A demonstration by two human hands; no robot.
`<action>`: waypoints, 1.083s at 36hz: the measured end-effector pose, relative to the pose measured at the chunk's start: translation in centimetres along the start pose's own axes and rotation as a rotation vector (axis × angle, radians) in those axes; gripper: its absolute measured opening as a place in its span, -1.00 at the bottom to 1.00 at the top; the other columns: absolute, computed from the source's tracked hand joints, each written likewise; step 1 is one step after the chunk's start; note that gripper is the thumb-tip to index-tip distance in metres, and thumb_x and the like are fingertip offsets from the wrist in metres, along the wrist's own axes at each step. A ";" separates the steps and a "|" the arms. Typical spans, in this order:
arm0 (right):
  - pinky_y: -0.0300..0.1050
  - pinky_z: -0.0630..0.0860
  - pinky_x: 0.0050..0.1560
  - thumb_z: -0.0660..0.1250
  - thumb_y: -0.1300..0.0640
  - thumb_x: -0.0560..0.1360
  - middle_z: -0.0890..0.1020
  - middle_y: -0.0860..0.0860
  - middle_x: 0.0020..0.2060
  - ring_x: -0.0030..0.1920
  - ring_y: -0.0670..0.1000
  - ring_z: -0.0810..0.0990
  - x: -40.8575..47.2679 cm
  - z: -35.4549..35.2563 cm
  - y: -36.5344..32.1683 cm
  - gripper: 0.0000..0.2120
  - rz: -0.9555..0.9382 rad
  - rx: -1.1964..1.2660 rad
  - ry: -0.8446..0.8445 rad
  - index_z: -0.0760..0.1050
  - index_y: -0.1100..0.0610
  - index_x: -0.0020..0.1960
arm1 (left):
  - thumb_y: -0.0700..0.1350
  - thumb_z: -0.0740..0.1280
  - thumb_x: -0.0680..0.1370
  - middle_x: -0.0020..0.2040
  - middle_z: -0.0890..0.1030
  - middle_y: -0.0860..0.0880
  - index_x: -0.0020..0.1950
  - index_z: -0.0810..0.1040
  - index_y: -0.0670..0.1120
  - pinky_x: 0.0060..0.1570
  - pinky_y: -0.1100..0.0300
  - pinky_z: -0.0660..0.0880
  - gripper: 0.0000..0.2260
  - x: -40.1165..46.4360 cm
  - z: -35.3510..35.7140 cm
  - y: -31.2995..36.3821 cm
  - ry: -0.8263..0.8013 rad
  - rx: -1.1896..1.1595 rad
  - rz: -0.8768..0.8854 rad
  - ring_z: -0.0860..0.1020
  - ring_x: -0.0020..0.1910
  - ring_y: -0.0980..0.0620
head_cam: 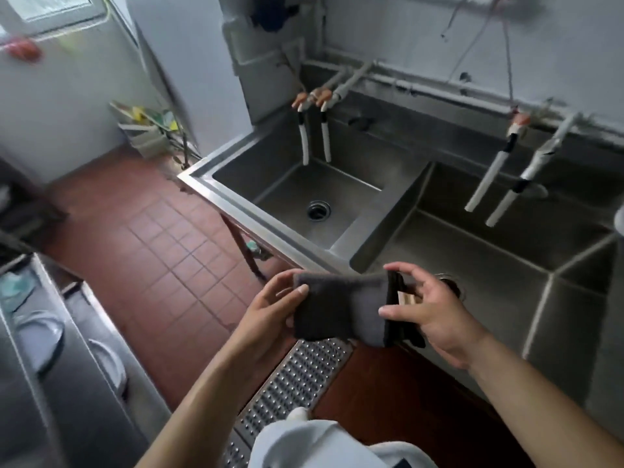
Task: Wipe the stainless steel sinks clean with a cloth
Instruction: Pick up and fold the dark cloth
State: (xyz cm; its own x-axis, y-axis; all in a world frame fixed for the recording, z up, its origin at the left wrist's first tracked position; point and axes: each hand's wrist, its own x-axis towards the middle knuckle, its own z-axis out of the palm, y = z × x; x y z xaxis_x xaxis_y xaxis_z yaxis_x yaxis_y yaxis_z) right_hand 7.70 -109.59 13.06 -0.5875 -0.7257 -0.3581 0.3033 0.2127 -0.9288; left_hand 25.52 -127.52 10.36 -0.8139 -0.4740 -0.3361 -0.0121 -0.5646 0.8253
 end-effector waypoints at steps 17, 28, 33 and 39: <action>-0.17 0.58 -0.37 0.43 0.47 0.41 0.68 0.09 -0.22 -0.30 -0.02 0.67 23.6 18.6 -3.1 -0.66 0.060 -0.118 0.037 0.56 0.09 0.02 | -0.41 0.46 0.34 0.14 0.66 -0.14 0.25 0.61 0.03 -0.14 -0.02 0.63 -0.45 11.7 -20.5 12.5 0.243 -0.071 0.001 0.66 0.07 -0.12; 0.01 0.56 -0.25 0.47 0.44 0.36 0.60 0.17 -0.15 -0.27 0.10 0.60 43.3 29.3 -3.4 -0.70 0.232 -0.120 -0.015 0.51 0.13 -0.06 | -0.49 0.29 0.49 0.01 0.71 -0.11 0.16 0.63 0.04 -0.22 0.00 0.64 -0.53 26.1 -32.8 24.8 0.420 0.184 -0.124 0.69 -0.12 -0.06; -0.08 0.52 -0.34 0.44 0.41 0.39 0.60 0.14 -0.11 -0.25 0.10 0.59 48.8 34.1 -3.4 -0.70 0.326 -0.081 0.116 0.47 0.11 -0.01 | -0.48 0.28 0.49 0.00 0.71 -0.08 0.14 0.63 0.03 -0.25 0.02 0.65 -0.55 32.2 -37.2 29.1 0.386 0.316 -0.169 0.68 -0.15 -0.02; -0.15 0.52 -0.42 0.45 0.32 0.41 0.62 -0.01 -0.15 -0.27 -0.02 0.60 54.0 39.6 -2.6 -0.74 0.410 -0.118 0.327 0.48 0.05 -0.03 | -0.41 0.32 0.50 0.08 0.67 -0.10 0.19 0.59 0.05 -0.01 -0.13 0.61 -0.58 39.5 -43.4 32.0 0.282 0.499 -0.228 0.64 -0.08 -0.07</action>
State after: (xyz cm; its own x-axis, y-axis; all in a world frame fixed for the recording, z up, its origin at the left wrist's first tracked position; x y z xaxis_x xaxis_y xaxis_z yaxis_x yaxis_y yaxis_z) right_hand 4.88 -175.22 -0.06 -0.6473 -0.3298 -0.6872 0.4818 0.5216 -0.7041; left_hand 18.24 -193.65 3.82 -0.5750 -0.5773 -0.5797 -0.4933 -0.3206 0.8086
